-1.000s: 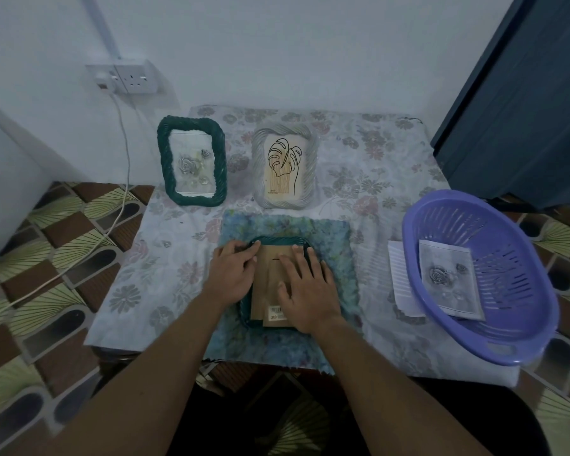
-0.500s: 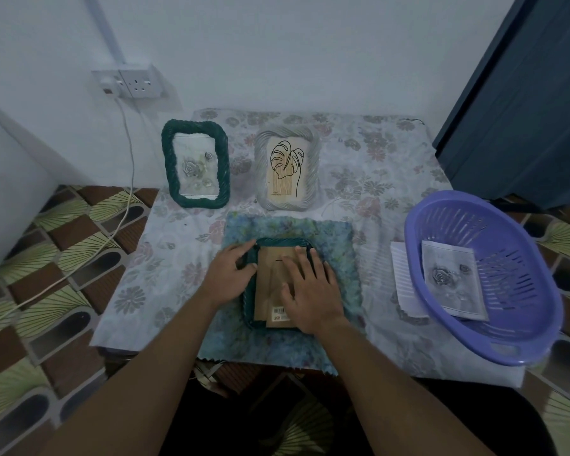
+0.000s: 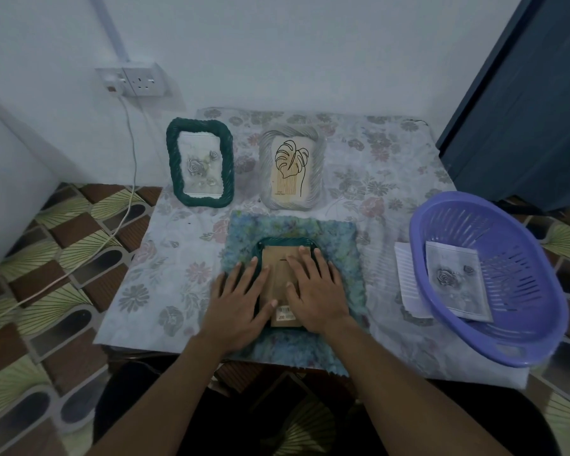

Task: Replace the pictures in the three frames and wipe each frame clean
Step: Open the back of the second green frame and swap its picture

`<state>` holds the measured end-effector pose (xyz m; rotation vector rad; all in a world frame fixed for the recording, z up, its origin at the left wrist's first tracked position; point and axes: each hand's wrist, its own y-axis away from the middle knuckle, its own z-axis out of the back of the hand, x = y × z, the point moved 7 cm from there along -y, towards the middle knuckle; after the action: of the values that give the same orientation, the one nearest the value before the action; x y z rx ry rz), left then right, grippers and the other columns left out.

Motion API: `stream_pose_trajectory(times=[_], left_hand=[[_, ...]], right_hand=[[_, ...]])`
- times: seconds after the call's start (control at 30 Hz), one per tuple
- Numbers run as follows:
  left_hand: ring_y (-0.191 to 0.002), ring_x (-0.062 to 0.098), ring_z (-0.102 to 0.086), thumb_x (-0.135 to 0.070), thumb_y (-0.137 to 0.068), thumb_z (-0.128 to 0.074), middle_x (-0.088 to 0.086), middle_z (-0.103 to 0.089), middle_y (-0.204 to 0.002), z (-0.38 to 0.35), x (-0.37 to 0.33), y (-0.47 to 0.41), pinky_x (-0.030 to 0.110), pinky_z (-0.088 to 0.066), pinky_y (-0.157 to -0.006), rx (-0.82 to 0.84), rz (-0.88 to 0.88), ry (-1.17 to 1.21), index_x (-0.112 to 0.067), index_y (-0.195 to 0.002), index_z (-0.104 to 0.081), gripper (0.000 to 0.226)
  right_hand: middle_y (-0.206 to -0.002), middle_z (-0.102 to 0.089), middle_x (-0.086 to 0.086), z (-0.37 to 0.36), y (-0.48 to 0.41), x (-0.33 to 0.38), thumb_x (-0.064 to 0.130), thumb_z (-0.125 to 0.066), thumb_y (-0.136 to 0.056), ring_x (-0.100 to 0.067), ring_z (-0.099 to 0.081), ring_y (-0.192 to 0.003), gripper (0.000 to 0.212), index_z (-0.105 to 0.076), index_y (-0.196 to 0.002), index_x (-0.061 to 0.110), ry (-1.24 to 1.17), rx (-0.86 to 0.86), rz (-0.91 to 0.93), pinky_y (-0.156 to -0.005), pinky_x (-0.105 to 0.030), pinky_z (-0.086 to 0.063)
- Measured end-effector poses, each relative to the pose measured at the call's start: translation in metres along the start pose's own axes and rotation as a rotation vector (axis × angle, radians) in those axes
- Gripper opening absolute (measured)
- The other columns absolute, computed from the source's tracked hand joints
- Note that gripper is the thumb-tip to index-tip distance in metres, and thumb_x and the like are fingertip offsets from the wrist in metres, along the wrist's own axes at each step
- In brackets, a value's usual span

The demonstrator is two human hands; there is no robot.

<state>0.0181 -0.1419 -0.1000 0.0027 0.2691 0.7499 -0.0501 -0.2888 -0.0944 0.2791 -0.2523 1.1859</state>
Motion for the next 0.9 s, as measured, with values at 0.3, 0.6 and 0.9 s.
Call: stream_pose_trajectory(times=[0.3, 0.6, 0.9], left_hand=[[-0.152, 0.019, -0.002, -0.07, -0.093, -0.01, -0.007, -0.003, -0.165, -0.001, -0.001, 0.002, 0.046, 0.0, -0.121, -0.049, 0.001, -0.035, -0.034, -0.157, -0.011, 0.073], [-0.152, 0.02, 0.003, -0.07, -0.094, -0.008, -0.006, 0.004, -0.164, -0.001, -0.003, 0.001, 0.046, 0.002, -0.121, -0.044, -0.002, -0.045, -0.033, -0.158, -0.006, 0.074], [-0.152, 0.017, 0.008, -0.074, -0.091, -0.006, -0.008, 0.008, -0.163, 0.002, -0.002, 0.003, 0.046, 0.004, -0.121, -0.037, 0.008, -0.023, -0.037, -0.157, -0.002, 0.076]], right_hand=[[-0.168, -0.004, 0.004, 0.001, -0.001, 0.001, 0.056, -0.005, -0.085, -0.021, 0.003, -0.154, 0.078, -0.02, -0.157, 0.032, 0.01, 0.014, -0.009, -0.123, -0.046, -0.004], [-0.162, -0.021, 0.008, 0.017, -0.009, -0.004, 0.032, -0.049, -0.098, -0.015, -0.008, -0.151, 0.054, -0.034, -0.151, 0.034, -0.313, 0.056, -0.128, -0.121, -0.047, -0.007], [-0.134, -0.05, -0.002, 0.035, -0.019, -0.031, 0.034, -0.052, -0.1, -0.027, -0.046, -0.125, 0.041, -0.054, -0.14, 0.024, -0.418, -0.16, -0.361, -0.106, -0.051, -0.039]])
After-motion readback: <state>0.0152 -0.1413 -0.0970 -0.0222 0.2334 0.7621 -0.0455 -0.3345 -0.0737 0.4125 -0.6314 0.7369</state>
